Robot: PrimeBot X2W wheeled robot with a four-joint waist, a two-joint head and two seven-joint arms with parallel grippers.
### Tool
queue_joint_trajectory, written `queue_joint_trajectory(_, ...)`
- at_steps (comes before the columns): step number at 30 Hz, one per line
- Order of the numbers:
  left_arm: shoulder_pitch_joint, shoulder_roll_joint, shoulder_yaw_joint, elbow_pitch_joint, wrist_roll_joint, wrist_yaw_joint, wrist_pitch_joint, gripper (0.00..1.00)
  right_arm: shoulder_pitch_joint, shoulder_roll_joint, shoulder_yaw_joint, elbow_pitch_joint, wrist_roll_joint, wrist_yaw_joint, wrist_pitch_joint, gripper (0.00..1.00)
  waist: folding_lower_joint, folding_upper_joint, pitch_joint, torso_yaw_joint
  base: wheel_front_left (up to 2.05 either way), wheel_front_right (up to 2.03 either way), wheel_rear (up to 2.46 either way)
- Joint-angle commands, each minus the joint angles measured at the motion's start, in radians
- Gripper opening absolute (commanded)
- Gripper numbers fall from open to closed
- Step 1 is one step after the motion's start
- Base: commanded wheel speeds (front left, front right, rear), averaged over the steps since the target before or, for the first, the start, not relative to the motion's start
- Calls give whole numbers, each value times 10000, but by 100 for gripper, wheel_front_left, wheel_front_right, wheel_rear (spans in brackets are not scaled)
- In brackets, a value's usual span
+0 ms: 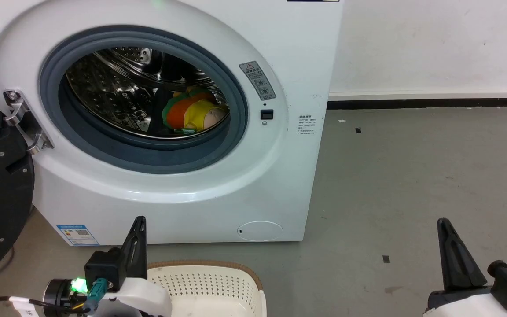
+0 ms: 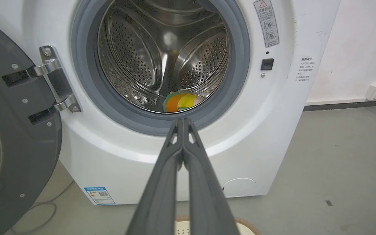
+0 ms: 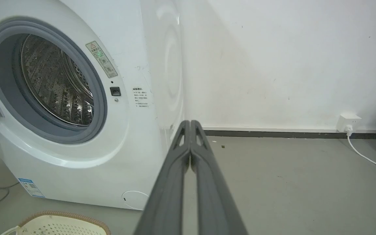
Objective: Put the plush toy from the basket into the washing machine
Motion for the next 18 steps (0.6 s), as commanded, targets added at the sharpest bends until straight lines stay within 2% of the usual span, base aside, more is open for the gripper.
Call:
queue_joint_trajectory(1, 107, -38, 33, -122, 81, -37, 71, 0, -183, -2, 33, 44, -67, 3, 61, 0, 0, -1, 1, 3, 0, 0, 0)
queue_joint_trajectory(18, 145, -111, 95, -396, 158, -82, 398, 0, -334, -2, 154, 143, -244, 4, 389, 0, 0, -1, 10, 22, 0, 0, 0)
